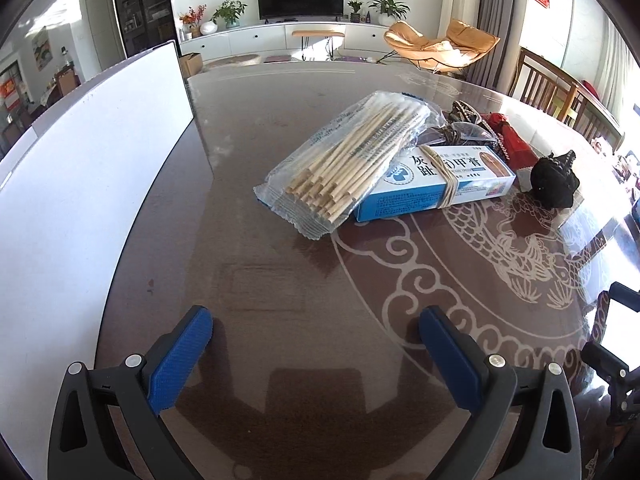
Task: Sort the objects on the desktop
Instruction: 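Grasp the black velvet pouch with white trim with the right tool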
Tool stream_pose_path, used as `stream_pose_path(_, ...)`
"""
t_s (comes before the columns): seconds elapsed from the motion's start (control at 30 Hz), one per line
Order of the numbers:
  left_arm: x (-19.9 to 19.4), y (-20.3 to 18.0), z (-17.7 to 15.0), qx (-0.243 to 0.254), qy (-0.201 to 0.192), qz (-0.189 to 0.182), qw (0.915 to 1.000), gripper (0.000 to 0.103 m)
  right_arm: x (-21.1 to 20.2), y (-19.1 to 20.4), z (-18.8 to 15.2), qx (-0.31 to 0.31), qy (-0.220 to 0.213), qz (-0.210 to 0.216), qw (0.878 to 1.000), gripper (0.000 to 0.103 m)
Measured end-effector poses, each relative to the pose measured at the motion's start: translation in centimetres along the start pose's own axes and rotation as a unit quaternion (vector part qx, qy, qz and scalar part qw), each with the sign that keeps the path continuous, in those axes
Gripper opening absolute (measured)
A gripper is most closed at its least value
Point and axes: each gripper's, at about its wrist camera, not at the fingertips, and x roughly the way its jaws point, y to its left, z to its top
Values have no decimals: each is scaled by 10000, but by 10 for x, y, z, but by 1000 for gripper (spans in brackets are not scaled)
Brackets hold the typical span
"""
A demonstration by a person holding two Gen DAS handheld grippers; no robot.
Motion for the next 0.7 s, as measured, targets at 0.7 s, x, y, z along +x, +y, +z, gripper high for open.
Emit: stream_pose_path(0.7, 6, 7, 8, -114, -57, 99, 9999, 103, 29, -19, 38, -63, 9, 80, 9999, 103)
